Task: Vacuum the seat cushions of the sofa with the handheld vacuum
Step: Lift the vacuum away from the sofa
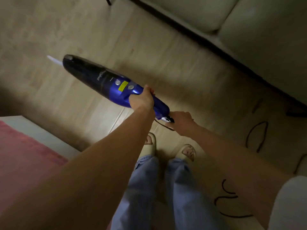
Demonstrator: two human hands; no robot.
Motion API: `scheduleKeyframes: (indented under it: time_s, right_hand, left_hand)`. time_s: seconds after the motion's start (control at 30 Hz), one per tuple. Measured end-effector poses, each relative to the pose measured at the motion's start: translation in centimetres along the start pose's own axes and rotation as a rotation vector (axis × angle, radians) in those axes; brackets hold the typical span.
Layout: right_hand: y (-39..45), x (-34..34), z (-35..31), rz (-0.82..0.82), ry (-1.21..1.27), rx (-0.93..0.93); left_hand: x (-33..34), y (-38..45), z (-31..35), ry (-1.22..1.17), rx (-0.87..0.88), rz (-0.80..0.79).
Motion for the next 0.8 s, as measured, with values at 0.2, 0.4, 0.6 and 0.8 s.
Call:
scheduleKeyframes:
  time_s: [0.2,0.4,0.6,0.8]
  right_hand:
    - [10.8,6.7,0.3,-0.020,-0.052,-0.055]
    - [16.7,11.4,1.5,0.004,-0.034,-0.087]
    - [20.5,13.9,4.4,0.014,-0.084,-0.016]
    - [24.3,14.6,5.2,0.028,0.026,-0.042]
  left_hand:
    - [0.1,10.6,-5.3,0.033,-0.003,0.140]
    - [1.1,17.8,-9.6,0.050,-0.015,0.148]
    - [3.7,21.2,-12.3,0.089,-0.012,0.126]
    - [6.2,24.4,-12.6,0.139,0.020,0.098]
Point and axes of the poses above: each hand's wrist, its own y-axis towards the middle knuckle, its own x-axis out of the palm, z = x × y, the point moved 7 cm from there along y, towards the middle knuckle, and after that the axes turned 8 degrees about y, right-handed, at the moved point
